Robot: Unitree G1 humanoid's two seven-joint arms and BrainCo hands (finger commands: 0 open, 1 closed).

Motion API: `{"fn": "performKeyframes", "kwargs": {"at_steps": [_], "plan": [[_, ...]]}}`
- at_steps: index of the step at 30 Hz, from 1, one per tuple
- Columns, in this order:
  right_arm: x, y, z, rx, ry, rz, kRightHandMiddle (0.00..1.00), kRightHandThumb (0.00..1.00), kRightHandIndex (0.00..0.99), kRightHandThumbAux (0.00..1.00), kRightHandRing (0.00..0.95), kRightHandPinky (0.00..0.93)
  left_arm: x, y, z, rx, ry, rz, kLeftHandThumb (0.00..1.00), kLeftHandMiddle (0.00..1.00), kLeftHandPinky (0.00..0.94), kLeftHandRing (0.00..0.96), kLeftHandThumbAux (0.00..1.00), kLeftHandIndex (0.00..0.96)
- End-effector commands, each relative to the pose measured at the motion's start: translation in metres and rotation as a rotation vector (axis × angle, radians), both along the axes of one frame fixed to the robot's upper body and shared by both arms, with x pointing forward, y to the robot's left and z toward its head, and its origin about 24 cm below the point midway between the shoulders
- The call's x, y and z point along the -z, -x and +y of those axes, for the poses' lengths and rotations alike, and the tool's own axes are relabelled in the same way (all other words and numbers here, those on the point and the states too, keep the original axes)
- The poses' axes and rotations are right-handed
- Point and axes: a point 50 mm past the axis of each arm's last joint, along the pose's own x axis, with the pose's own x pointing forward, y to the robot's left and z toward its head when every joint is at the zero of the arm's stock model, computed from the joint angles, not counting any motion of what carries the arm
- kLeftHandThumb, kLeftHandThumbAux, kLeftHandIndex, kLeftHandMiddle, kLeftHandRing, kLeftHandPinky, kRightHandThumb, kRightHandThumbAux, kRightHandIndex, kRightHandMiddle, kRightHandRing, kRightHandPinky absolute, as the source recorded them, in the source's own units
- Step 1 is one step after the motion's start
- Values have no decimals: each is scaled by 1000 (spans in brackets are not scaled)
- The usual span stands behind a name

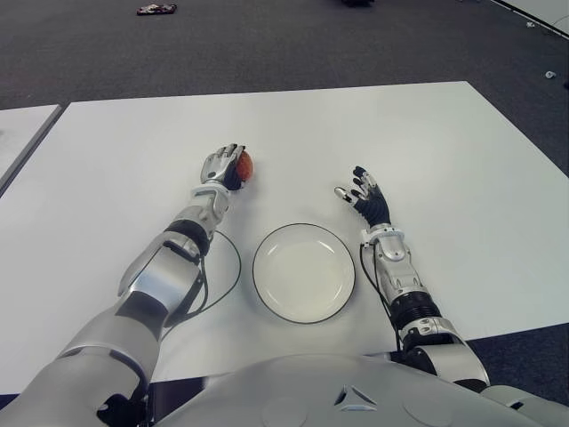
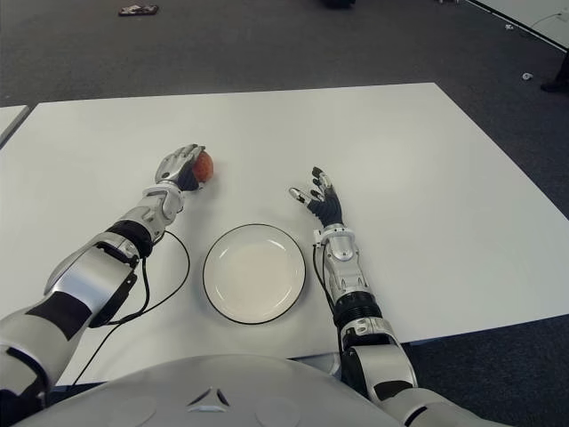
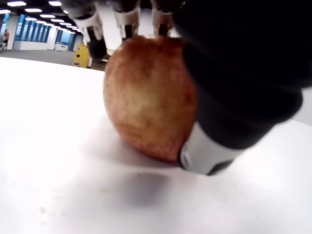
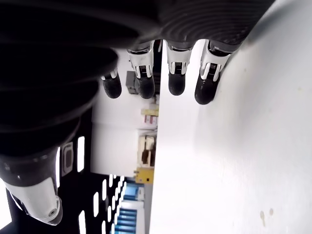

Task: Put the apples into the plate.

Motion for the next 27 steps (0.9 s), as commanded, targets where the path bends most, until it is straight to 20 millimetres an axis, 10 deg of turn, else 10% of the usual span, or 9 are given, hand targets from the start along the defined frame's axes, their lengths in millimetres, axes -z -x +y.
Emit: {"fn": "performKeyframes", "kwargs": {"at_steps": [1, 5, 12, 19, 27], "plan": [[15, 10, 2, -5, 7, 86, 11, 147, 0, 669, 22, 51, 9, 5, -7, 28, 7, 62, 252, 0, 41, 0, 176, 0], [15, 10, 2, -3, 9, 89, 9, 147, 0, 664, 20, 51, 12, 8, -11, 41, 11, 59, 236, 27, 209, 90, 201, 14], [15, 11, 2, -6, 12, 93, 8, 144, 0, 658, 16, 35, 14, 12, -11, 70, -30, -3, 502, 513, 660, 574, 345, 347], [15, 11, 2, -9, 15, 94, 11, 134, 0, 662, 18, 48, 16, 16, -12, 39, -14, -94, 699, 740, 808, 753, 629, 450], [15, 11, 0, -5, 12, 93, 25, 129, 4, 667, 32, 66, 19, 21, -17, -6, 86, -131, 733, 828, 865, 831, 691, 444]]}}
